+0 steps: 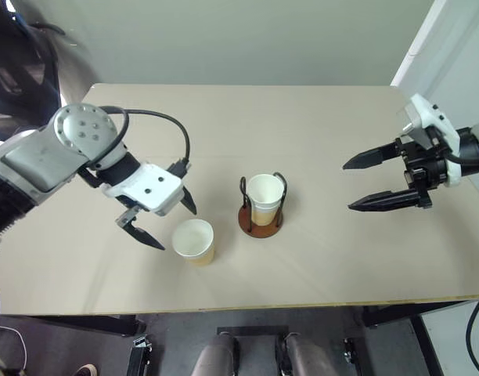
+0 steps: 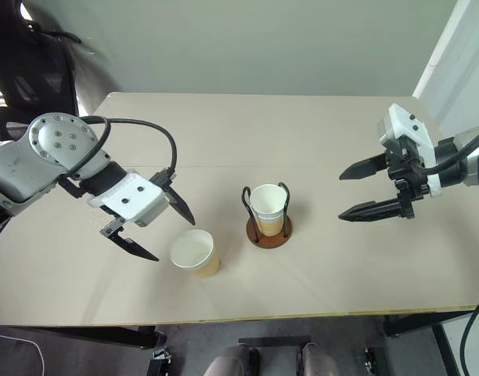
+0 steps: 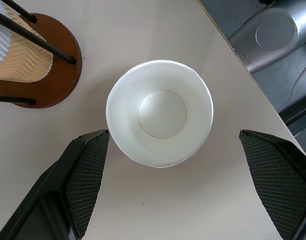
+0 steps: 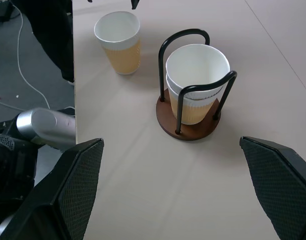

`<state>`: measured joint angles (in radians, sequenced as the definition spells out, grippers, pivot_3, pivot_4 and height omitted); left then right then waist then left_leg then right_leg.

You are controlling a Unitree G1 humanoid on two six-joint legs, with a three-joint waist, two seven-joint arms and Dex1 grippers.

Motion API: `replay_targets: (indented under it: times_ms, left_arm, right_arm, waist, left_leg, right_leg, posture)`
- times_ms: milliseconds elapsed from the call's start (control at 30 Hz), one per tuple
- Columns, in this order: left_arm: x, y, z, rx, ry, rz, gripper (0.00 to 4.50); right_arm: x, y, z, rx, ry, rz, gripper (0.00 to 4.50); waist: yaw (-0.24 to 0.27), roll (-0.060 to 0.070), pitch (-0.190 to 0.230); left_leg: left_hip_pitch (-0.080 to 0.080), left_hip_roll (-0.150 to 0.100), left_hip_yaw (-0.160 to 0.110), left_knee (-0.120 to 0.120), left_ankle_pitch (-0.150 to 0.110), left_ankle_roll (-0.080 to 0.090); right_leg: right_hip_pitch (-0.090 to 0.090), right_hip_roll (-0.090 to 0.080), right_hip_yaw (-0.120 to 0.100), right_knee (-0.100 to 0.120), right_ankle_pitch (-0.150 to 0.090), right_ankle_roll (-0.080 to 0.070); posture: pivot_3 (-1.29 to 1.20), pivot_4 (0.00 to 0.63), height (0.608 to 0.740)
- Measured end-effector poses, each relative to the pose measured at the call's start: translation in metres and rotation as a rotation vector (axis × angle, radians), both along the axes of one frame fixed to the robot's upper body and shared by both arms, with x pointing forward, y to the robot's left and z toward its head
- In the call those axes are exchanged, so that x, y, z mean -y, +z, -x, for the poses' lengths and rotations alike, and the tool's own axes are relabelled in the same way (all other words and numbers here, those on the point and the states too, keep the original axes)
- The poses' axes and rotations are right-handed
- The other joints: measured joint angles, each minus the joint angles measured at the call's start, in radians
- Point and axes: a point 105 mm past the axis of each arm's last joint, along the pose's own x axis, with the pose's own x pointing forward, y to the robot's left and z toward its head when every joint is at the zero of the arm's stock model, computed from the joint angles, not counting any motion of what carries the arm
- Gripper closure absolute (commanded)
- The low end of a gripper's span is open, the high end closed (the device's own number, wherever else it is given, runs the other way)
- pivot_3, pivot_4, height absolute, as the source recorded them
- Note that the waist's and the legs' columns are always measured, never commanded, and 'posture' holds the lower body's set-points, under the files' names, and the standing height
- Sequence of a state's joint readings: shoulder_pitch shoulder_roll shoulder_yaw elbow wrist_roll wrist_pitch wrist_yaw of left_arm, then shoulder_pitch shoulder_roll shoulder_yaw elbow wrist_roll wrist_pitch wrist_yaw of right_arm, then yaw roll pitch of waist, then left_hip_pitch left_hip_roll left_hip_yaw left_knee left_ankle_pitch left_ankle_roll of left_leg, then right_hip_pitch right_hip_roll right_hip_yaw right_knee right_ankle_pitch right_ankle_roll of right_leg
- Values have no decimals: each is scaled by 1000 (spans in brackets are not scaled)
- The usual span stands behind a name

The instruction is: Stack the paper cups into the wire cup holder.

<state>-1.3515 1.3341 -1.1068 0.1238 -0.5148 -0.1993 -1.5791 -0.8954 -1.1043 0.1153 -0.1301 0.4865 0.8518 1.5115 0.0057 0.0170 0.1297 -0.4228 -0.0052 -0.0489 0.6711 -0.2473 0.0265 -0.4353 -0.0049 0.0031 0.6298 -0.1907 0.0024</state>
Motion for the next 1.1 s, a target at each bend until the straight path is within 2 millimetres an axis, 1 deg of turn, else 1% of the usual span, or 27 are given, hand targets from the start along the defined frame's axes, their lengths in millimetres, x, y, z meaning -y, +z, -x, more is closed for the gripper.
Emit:
replay_targets:
  times_ms: [167,400,567,700,833,933,1100]
  left_arm:
    - [-3,0,8,-4,-7,-16,0]
    - [-5,0,19,-21,-18,-22,0]
    - [-9,-10,22,-48,-25,-42,0]
    - [-11,-16,19,-33,-49,-69,0]
    - [-9,-25,13,-29,-79,-78,0]
    - [-6,-26,8,-7,-107,-77,0]
    - [-4,-30,6,4,-130,-72,0]
  right_arm:
    - [1,-2,0,-9,1,12,11]
    - [1,1,1,-3,14,18,11]
    - [1,1,1,-2,15,18,11]
    - [1,2,1,-2,16,18,11]
    - [1,2,1,-2,16,18,11]
    - [0,2,2,-2,17,18,11]
    - [0,1,2,-4,18,19,11]
  waist:
    - [0,0,0]
    - [-2,0,0]
    - [-2,0,0]
    - [-1,0,0]
    - [-1,0,0]
    - [-1,0,0]
    - [-2,0,0]
  left_leg:
    - [0,0,0,-1,0,0]
    - [0,0,0,-1,0,0]
    - [1,0,0,-1,0,0]
    - [1,0,0,-1,-1,1]
    - [2,0,0,-1,-1,1]
    - [2,0,0,-1,-1,1]
    - [3,0,0,-1,-1,1]
  right_leg:
    - [0,0,0,-1,0,0]
    - [0,0,0,0,0,-1]
    - [0,0,0,1,-2,-3]
    - [0,0,0,3,-2,-3]
    - [0,0,0,4,-2,-3]
    - [0,0,0,5,-2,-3]
    - [-1,0,0,6,-2,-3]
  posture:
    - [0,150,740]
    - [0,150,740]
    - [0,150,740]
    - [0,150,740]
    - [0,150,740]
    - [0,150,740]
    - [0,150,740]
